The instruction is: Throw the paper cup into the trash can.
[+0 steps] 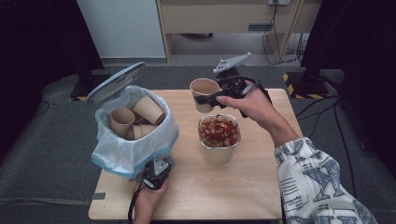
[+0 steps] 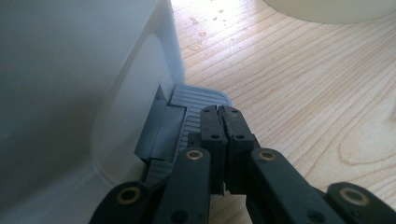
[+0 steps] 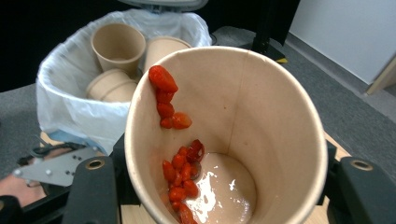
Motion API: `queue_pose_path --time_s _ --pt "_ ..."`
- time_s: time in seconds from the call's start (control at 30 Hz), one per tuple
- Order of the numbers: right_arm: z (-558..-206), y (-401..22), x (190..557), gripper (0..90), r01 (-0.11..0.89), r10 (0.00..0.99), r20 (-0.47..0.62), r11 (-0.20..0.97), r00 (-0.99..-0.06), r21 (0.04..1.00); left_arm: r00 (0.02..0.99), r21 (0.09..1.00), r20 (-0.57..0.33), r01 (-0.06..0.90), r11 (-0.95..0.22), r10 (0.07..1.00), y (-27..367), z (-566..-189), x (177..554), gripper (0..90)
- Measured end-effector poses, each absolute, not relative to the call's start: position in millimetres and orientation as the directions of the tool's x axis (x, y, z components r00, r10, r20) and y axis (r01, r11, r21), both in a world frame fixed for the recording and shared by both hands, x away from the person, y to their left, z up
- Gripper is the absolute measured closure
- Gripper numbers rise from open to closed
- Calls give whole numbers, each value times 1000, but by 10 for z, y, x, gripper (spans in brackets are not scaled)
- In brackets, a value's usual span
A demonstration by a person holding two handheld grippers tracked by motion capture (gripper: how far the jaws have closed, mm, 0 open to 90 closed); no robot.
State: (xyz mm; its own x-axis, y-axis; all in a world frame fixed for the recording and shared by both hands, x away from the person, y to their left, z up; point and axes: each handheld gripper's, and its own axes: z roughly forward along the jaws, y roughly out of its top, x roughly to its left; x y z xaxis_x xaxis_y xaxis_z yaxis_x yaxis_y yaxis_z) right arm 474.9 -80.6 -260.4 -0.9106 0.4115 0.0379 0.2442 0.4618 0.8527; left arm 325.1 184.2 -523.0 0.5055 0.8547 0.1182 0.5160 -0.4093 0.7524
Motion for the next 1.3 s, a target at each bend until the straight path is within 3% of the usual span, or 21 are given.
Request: queue_pose_path --time_s 0.7,1.3 --pt "-2283 -235 4630 365 216 346 57 442 -937 870 506 752 123 514 -413 854 1841 -5229 3252 877" --pt "-2265 193 4577 365 197 299 61 450 -952 871 506 751 122 515 -412 854 1844 -5228 3253 877"
